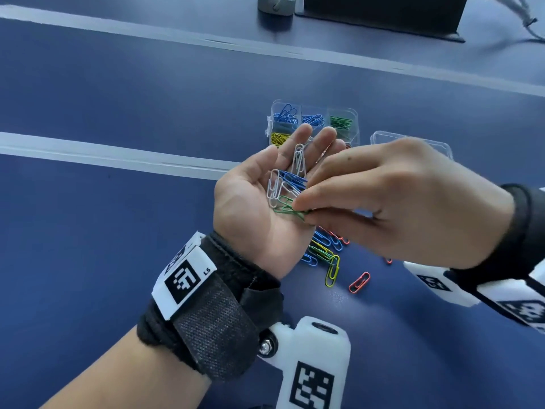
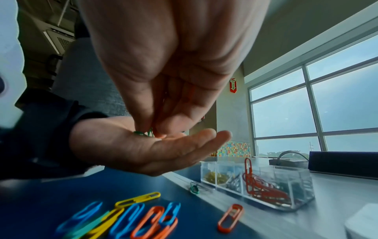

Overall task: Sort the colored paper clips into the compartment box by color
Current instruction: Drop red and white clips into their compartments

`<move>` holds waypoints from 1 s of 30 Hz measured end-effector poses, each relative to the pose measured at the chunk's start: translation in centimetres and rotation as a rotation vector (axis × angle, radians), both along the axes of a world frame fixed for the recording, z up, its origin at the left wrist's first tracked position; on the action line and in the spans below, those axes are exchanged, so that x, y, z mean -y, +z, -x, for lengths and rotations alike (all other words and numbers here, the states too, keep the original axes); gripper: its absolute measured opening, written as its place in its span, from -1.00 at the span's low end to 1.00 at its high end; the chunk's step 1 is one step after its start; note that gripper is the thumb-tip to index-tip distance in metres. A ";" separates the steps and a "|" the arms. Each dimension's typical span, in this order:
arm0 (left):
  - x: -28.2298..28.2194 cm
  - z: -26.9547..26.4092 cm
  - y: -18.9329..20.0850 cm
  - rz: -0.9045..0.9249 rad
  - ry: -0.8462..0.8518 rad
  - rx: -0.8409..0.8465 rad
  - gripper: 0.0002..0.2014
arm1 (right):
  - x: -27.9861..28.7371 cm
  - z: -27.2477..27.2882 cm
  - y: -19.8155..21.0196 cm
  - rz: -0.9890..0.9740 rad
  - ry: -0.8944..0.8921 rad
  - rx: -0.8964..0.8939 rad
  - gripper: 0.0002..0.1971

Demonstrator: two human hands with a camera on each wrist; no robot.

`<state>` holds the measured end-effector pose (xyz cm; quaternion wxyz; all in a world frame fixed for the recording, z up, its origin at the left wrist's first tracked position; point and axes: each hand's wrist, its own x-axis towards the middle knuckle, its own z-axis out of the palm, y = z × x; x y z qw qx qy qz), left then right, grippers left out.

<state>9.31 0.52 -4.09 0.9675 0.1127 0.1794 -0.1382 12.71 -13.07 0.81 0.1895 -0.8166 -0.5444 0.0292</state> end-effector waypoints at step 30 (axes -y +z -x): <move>0.1 -0.1 -0.5 -0.031 0.027 -0.018 -0.55 | 0.9 -8.8 0.0 0.188 -0.601 0.114 -0.83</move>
